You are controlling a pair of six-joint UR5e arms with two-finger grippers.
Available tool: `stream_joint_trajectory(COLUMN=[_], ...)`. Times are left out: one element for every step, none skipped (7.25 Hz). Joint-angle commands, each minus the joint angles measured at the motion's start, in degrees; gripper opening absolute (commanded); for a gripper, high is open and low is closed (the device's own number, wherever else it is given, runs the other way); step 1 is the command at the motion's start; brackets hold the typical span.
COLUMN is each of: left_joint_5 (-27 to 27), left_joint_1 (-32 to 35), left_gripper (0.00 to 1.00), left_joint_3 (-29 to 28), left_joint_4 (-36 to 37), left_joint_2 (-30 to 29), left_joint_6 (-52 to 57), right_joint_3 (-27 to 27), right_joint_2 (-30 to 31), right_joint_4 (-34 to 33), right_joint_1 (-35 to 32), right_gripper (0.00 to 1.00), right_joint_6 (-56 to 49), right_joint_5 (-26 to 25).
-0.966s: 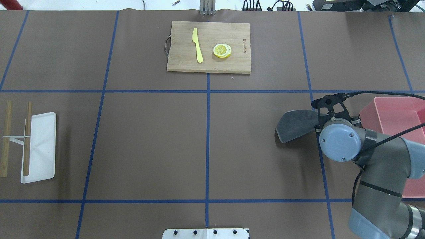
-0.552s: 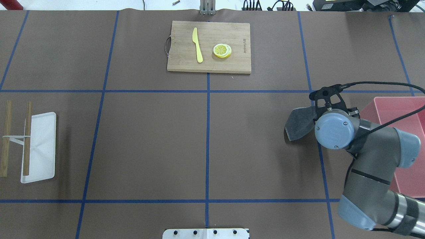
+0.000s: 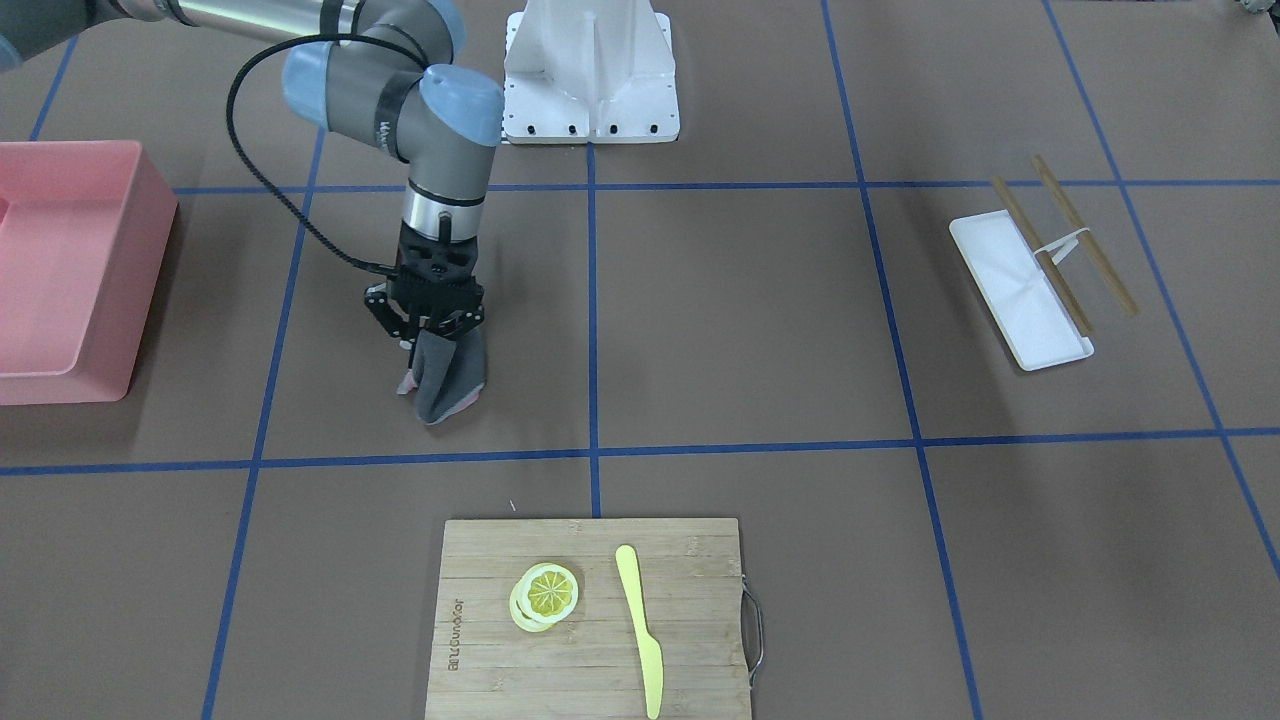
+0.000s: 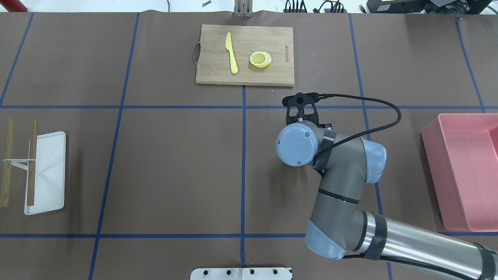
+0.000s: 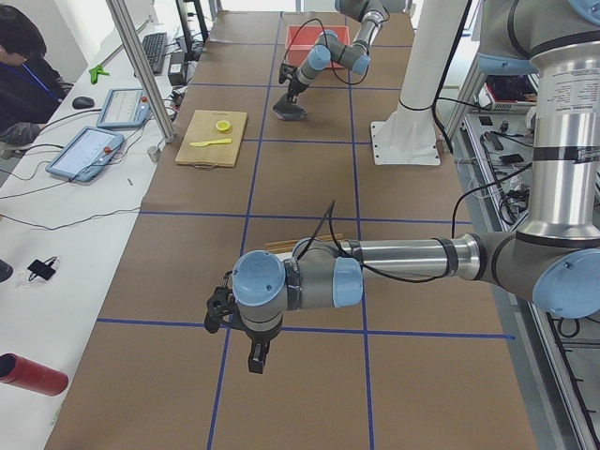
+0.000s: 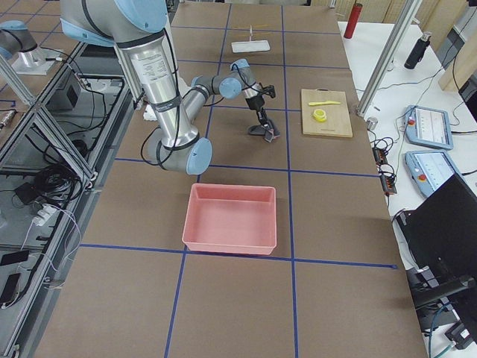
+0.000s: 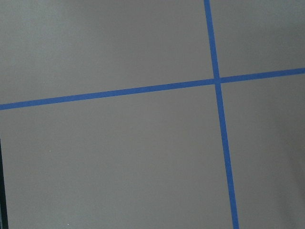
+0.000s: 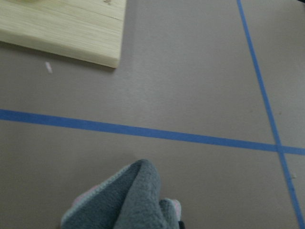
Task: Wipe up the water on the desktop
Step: 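Sweep the cloth back toward the table center with the right gripper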
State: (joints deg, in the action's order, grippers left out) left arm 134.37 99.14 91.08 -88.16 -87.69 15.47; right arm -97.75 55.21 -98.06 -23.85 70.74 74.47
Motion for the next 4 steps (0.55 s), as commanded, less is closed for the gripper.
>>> stream_joint_trajectory(left_joint_5=[0.02, 0.02, 0.02, 0.02], left_joint_1=[0.00, 0.00, 0.00, 0.00], left_gripper=[0.99, 0.99, 0.98, 0.99], left_joint_3=[-0.03, -0.03, -0.03, 0.06], left_joint_4=[0.00, 0.00, 0.00, 0.00], left_joint_2=[-0.02, -0.02, -0.02, 0.06], left_joint_6=[0.00, 0.00, -0.09, -0.09], right_joint_3=[5.86, 8.17, 7.49, 3.14], right_joint_2=[-11.72, -14.14, -12.59, -6.66], right_joint_4=[0.41, 5.11, 6.03, 6.13], right_joint_1=[5.02, 6.09, 6.27, 6.27], right_gripper=[0.00, 0.00, 0.00, 0.00], right_joint_6=[12.43, 15.71, 15.05, 13.82], right_joint_5=[-0.11, -0.29, -0.46, -0.20])
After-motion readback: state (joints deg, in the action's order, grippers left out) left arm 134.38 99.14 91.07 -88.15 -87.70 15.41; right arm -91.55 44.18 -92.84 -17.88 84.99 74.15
